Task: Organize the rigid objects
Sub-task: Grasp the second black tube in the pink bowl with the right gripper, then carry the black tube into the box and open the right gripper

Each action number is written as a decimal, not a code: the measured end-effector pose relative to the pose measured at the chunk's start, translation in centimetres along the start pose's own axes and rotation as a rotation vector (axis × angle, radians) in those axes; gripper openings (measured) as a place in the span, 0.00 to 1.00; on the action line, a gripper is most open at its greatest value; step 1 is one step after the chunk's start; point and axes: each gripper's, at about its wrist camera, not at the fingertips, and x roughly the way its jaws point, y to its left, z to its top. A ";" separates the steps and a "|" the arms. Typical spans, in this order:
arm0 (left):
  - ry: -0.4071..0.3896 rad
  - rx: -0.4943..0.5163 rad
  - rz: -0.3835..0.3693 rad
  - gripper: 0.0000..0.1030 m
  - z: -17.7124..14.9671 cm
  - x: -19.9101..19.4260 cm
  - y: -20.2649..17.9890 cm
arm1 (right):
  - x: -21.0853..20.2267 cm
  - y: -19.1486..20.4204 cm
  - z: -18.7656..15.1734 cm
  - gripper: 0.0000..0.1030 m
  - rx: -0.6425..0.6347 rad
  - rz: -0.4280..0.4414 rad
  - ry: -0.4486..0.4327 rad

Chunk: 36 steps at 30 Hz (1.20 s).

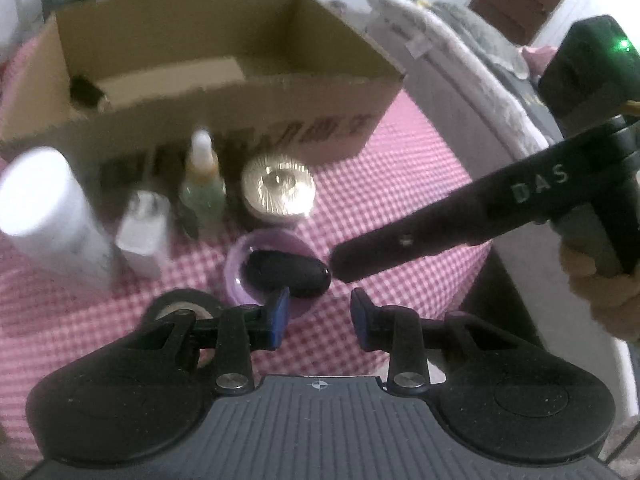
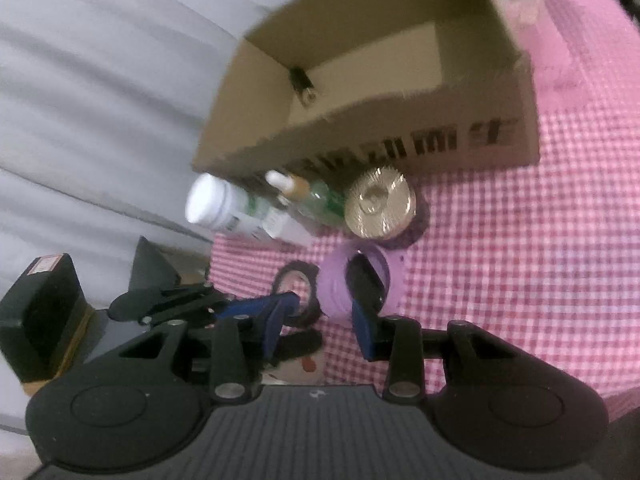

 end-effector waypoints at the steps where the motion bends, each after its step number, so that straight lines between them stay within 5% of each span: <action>1: 0.010 -0.004 -0.002 0.31 0.1 0.5 0.3 | 0.4 -0.3 0.3 0.40 0.003 -0.002 0.008; 9: 0.077 -0.028 0.008 0.31 0.4 2.5 0.8 | 2.8 -0.5 2.2 0.39 -0.023 -0.012 0.046; 20: 0.108 -0.039 -0.001 0.31 0.6 4.0 1.2 | 5.6 0.7 2.6 0.39 -0.079 -0.136 0.116; 36: 0.130 -0.061 -0.018 0.44 1.2 3.9 2.4 | 8.0 0.1 3.4 0.38 -0.014 -0.114 0.214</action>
